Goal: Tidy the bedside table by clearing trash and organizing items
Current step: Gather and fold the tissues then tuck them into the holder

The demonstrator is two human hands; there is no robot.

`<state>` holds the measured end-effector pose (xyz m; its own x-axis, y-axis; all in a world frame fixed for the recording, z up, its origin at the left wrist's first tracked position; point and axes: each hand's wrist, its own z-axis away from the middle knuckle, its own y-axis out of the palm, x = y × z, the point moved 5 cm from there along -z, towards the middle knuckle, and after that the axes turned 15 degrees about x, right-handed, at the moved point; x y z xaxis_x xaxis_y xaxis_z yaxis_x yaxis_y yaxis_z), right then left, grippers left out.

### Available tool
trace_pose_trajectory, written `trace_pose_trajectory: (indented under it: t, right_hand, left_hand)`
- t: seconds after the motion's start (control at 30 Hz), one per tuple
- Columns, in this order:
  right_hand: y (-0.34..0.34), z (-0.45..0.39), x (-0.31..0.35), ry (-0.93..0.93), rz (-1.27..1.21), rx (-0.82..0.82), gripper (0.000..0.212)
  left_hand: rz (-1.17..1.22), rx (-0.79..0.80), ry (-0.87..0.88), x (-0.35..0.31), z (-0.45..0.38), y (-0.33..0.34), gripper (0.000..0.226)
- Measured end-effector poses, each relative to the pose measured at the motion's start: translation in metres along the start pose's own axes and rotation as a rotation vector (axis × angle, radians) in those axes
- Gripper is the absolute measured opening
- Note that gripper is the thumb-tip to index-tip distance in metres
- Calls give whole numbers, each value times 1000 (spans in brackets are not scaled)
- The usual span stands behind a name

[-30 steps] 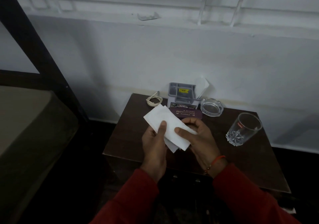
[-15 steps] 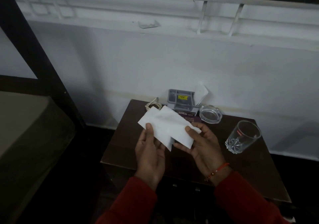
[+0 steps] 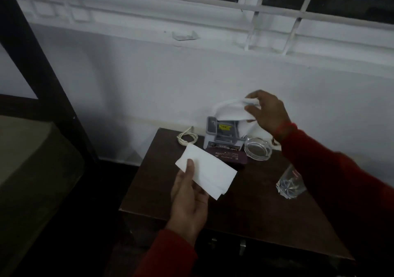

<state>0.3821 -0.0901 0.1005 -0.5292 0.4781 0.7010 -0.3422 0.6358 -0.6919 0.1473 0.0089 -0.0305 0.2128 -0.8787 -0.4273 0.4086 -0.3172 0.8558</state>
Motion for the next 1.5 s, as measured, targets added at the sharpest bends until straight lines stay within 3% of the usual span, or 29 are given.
trace_pose_trajectory:
  t: [0.1, 0.23, 0.77, 0.97, 1.1, 1.17, 1.23, 1.3, 1.37, 1.43, 1.5]
  right_hand:
    - [-1, -44, 4, -88, 344, 143, 11]
    - [4, -83, -12, -29, 510, 249, 17]
    - [31, -105, -33, 61, 663, 400, 14]
    - [57, -107, -40, 91, 712, 448, 26]
    - [68, -100, -33, 133, 800, 534, 46]
    - [62, -85, -17, 112, 798, 431, 49]
    - [54, -56, 9, 34, 634, 233, 43]
    - [54, -8, 36, 18, 211, 199, 39]
    - [70, 47, 50, 172, -235, 413, 45]
    - [87, 93, 47, 310, -380, 618, 49]
    - [93, 117, 36, 355, -487, 620, 41]
  left_hand:
    - [-49, 7, -24, 2, -1, 1, 28]
    - [-67, -13, -27, 2, -3, 0, 26]
    - [-161, -18, -85, 9, -6, -2, 19]
    - [-209, 2, -75, 10, -6, -3, 16]
    - [-229, -12, -68, 7, -8, -5, 16]
    - [-230, -13, -54, 3, -9, -5, 16]
    - [-226, -11, -34, -1, -9, -5, 17]
    - [-195, -12, -1, -6, -9, -4, 19]
    - [-136, -24, 49, -11, -8, -3, 22]
    - [-77, -15, 101, -15, -6, -1, 23]
    - [-37, 2, 129, -15, -3, 3, 22]
